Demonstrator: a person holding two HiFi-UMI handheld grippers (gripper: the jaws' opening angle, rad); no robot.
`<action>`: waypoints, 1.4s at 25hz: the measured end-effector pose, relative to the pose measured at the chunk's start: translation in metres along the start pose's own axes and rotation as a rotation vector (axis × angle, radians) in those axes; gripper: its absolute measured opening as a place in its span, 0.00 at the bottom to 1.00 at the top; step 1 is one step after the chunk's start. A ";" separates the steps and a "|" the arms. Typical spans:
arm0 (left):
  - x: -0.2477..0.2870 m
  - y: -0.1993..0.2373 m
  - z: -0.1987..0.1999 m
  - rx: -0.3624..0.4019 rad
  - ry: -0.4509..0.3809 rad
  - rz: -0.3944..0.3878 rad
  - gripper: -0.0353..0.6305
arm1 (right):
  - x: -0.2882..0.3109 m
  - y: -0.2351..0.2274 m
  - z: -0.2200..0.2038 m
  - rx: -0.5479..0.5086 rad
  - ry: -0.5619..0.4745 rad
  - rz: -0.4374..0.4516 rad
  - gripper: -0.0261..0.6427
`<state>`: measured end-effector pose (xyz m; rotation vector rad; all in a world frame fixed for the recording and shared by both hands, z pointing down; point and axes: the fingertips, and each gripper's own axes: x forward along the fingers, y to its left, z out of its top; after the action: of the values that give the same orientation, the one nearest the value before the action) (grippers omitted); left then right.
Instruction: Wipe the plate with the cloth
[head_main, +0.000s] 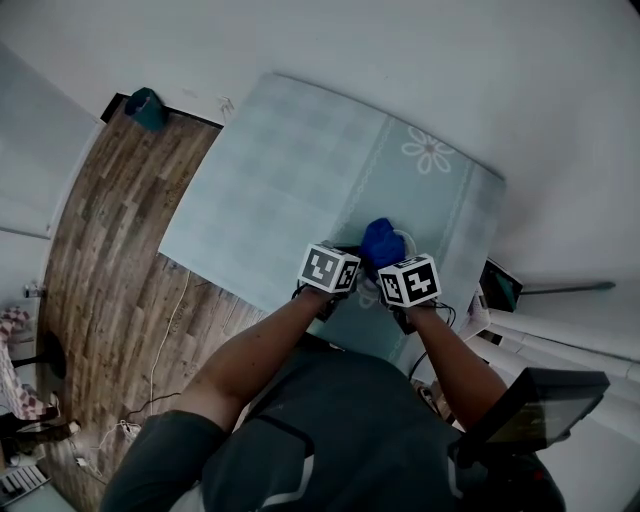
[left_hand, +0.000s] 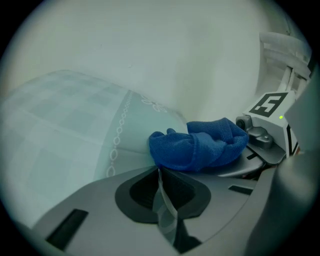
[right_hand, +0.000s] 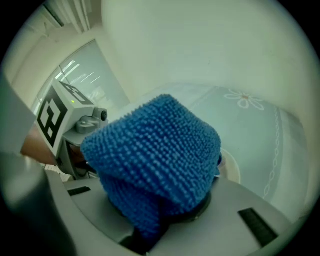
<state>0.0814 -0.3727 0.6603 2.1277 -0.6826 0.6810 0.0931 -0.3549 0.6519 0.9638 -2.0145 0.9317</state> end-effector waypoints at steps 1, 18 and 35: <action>0.000 -0.001 0.001 -0.005 -0.004 0.001 0.10 | -0.002 0.001 -0.002 0.003 -0.003 0.012 0.14; -0.028 -0.010 -0.037 0.001 -0.002 0.101 0.10 | -0.001 0.008 -0.011 0.097 0.038 0.134 0.14; -0.053 -0.007 -0.049 -0.132 -0.121 0.039 0.08 | -0.008 -0.033 0.037 -0.031 -0.056 -0.054 0.14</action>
<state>0.0365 -0.3166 0.6486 2.0501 -0.8140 0.5167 0.1138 -0.3984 0.6368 1.0326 -2.0335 0.8514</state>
